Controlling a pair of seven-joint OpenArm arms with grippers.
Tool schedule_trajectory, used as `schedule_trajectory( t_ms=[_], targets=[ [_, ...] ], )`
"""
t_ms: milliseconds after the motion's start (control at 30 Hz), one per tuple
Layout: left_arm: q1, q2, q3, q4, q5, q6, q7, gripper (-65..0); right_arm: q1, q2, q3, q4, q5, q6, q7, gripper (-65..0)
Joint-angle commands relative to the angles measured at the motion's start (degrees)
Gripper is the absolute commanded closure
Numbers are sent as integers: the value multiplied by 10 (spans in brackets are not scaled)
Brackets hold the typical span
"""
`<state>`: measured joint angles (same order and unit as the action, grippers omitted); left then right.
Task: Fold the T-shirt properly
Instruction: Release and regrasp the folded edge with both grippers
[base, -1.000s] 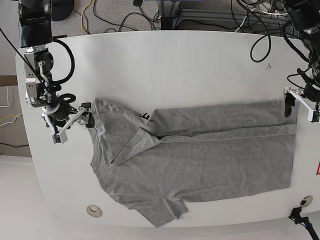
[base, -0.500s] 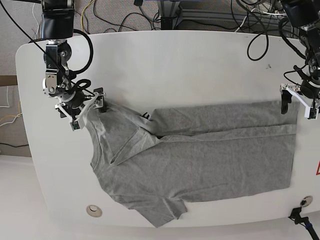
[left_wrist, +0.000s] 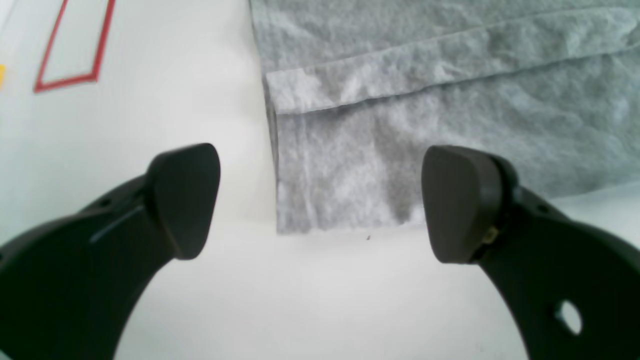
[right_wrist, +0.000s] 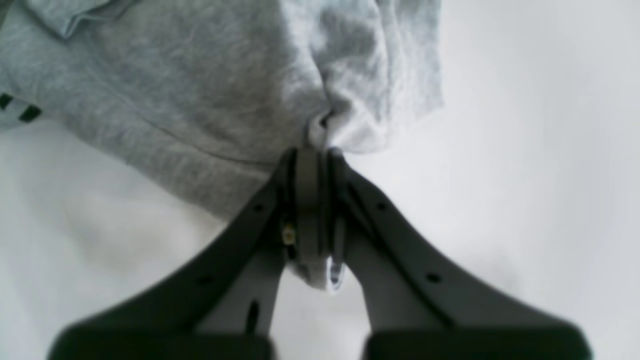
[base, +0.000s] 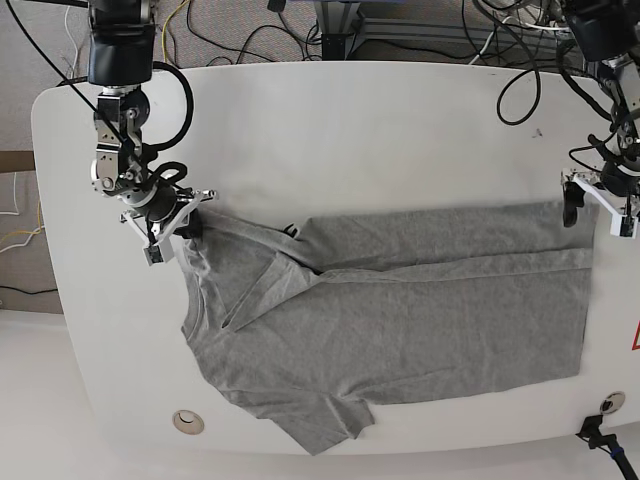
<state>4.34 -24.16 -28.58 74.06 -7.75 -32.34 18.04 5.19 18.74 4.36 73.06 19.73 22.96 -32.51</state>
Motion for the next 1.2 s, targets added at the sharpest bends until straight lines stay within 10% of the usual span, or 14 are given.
schedule_trajectory(
  t_ms=[0,967,1167],
  targets=[
    [-32,-13,-2,-23,-8,1,-15,-604,3,17,2,-9,-11,-6,-1,0],
    [-61,-11,55,-163,-8,4,-16,-589,3,30,47,-19,-10,-6,13,0],
    [-61,-11,54,-167,-8,4,-16,-155,1,33,47,-19,-11,-6,13,0]
  ],
)
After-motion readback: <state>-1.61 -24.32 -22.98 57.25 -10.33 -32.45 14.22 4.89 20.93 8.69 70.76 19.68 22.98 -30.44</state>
